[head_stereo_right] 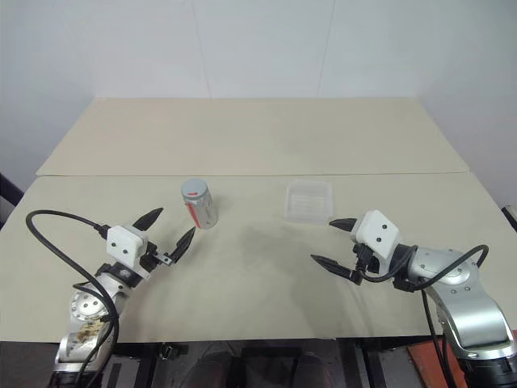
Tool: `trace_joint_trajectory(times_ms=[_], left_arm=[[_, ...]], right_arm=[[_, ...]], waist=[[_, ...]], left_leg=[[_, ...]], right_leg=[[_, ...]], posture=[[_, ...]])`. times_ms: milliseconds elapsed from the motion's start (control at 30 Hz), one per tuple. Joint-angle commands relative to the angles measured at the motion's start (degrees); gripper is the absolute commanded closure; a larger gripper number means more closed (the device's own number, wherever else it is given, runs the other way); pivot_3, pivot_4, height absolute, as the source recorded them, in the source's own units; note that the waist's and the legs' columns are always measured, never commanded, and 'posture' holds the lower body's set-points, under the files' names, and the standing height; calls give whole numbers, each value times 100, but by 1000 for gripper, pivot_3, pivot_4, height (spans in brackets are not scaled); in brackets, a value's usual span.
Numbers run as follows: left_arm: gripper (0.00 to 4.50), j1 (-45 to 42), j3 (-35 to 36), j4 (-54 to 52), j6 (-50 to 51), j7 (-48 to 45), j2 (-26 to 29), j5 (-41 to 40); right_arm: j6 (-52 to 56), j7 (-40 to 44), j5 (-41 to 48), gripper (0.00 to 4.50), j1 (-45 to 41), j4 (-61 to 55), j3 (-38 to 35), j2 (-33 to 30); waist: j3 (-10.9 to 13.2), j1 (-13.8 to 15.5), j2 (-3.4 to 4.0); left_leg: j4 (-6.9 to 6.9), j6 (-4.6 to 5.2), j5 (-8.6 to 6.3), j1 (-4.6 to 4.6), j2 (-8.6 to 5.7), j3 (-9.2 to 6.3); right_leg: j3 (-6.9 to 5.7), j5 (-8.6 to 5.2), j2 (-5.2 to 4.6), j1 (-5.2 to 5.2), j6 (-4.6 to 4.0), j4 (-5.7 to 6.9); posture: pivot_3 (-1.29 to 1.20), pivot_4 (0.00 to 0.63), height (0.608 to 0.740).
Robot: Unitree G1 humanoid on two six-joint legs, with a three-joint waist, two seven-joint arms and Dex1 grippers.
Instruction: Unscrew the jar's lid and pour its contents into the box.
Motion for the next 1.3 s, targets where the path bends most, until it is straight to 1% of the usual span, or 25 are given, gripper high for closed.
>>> trace_joint_trajectory(times_ms=[33, 433, 700, 1067, 1300], left_arm=[[38, -134, -80, 193, -250, 256, -88, 202], [38, -575, -420, 886, -719, 588, -446, 443], [38, -930, -455, 1377, -873, 1182, -854, 588], [38, -1328, -525, 2026, -1231, 1507, -947, 788], [38, -1525, -547, 2259, -1312, 1640, -888, 909]], right_arm=[[14, -155, -5, 0, -31, -227, -99, 39], [-25, -378, -244, 0, -217, -92, 118, 136], [69, -342, -181, 0, -207, -105, -32, 84], [115, -422, -290, 0, -157, -127, -14, 94], [50, -573, -378, 0, -68, -113, 30, 204]], waist=[[0, -2, 0], [0, 2, 0], [1, -3, -2], [1, 4, -3], [1, -2, -3]], left_leg=[[0, 0, 0, 0, 0, 0], [0, 2, -1, -1, -1, 0], [1, 3, -1, 0, -2, -2], [2, 4, -2, -1, -2, -4], [2, 3, -1, -2, -2, -3]], right_leg=[[0, 0, 0, 0, 0, 0], [-2, 0, 0, 0, 1, -1], [-6, 1, 0, 3, 2, -2], [-8, 2, 0, 3, 3, -3], [-8, 2, 0, 3, 4, -4]], posture=[[0, 150, 740], [0, 150, 740], [0, 150, 740], [0, 150, 740], [0, 150, 740]])
